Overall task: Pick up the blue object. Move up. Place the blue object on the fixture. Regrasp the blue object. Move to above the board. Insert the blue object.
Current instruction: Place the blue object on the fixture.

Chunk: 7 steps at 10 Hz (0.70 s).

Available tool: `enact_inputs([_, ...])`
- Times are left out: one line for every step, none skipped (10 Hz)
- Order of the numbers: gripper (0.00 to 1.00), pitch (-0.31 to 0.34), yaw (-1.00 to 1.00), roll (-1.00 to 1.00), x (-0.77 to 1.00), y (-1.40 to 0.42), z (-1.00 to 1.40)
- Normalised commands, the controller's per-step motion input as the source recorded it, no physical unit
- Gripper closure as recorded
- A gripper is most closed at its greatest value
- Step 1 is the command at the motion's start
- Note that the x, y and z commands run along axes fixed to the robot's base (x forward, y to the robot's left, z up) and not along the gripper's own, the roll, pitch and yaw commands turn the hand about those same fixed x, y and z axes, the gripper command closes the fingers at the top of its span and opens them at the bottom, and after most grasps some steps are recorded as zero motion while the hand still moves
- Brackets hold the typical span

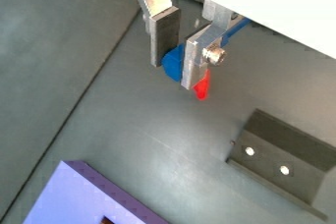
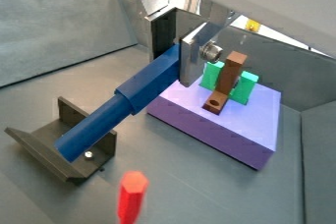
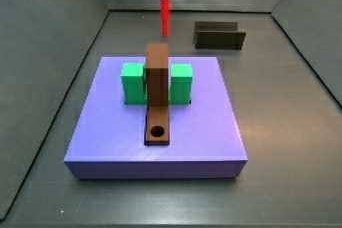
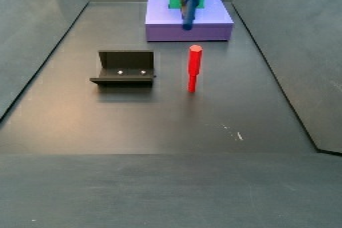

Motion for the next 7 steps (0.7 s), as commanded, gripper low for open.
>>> enact_inputs([1.00,0.000,-0.09,-0.39,1.00,0.06,-0.14])
enact_inputs([1.00,0.000,-0.07,-0.36,1.00,0.04,-0.14])
enact_inputs([1.00,0.000,-0.05,-0.35,1.00,0.01,-0.13])
enact_inputs([1.00,0.000,-0.05,-0.33,1.00,0.00,-0.13])
enact_inputs([1.00,0.000,-0.03,-0.34,1.00,0.00,-0.16])
enact_inputs([1.00,0.000,0.00,-0.38,1.00,0.00,-0.20])
enact_inputs([1.00,0.000,0.00,-0.39,1.00,0.00,-0.25])
